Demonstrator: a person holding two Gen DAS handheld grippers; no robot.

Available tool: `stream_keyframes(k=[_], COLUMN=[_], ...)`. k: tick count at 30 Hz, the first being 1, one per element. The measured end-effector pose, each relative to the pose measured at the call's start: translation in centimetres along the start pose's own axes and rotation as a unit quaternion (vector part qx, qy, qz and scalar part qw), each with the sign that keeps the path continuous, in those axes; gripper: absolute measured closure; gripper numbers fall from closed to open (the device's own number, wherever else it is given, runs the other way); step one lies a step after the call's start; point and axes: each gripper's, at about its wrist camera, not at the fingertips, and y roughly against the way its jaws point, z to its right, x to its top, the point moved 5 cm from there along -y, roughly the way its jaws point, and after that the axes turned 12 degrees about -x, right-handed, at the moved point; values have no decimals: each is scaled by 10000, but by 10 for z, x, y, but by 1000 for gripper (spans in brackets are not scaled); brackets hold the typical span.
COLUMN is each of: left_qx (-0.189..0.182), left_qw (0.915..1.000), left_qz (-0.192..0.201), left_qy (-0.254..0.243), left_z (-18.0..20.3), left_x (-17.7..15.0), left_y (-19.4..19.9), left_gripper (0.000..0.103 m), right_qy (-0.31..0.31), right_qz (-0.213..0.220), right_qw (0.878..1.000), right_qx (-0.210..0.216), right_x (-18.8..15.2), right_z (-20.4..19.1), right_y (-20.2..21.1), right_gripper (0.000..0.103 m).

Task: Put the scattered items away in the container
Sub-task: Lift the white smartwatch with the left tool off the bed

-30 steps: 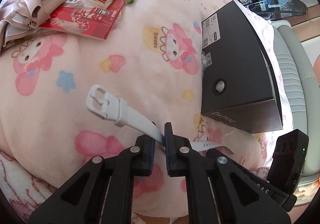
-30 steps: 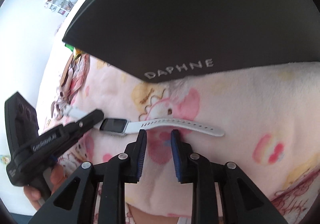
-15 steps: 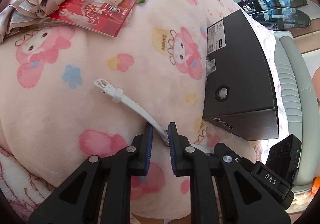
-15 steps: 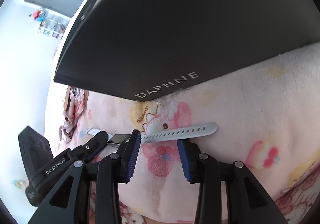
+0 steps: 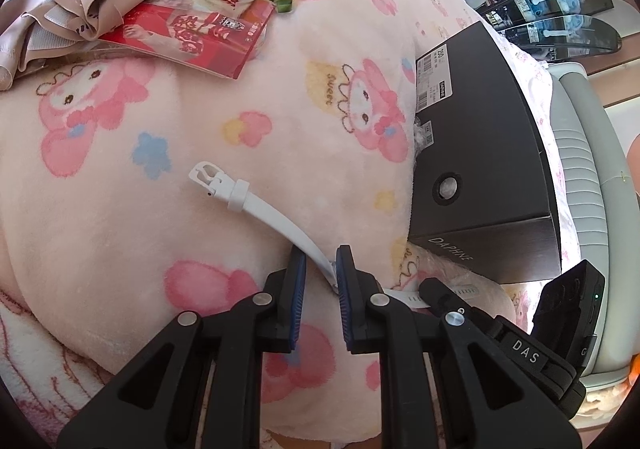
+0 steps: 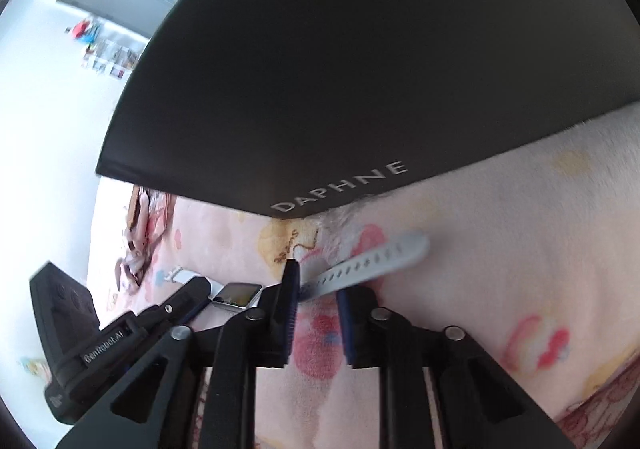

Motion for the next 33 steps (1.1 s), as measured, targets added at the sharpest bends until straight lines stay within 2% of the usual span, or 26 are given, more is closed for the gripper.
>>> stream_keyframes(k=[5,14,16,18,21,28,33], left_qx=[37,148,154,74,154,170,76], left_qw=[10000,9999,9997,9990,9969,9971,9977], left_qz=[-33,40,120,256,458,357,321], left_qy=[-6,-28,-149,-350,-628,-647,-590], left_z=[5,6,10,21,33,32,33], left_x=[-2,1,2,2,2,-5,-6], left_y=[-2,-6,-3,5,18,15,10], left_gripper=[89,89,98,100,100,100,100], right_qy=[165,399,496,608,744,794,861], right_qz=[107,27,44,139,332,430,331], right_qw=[9998,9992,9987,9977,9964,9956,9953], right_qx=[48,79,140,261,243,241,291], right_x=[-3,-4,-4,-4,-3,-5,-6], right_z=[-5,-11,-16,-22,-27,-29,-28], right_y=[-3,-7,-2,5,14,15,13], right_gripper=[94,94,94,97,99,100,100])
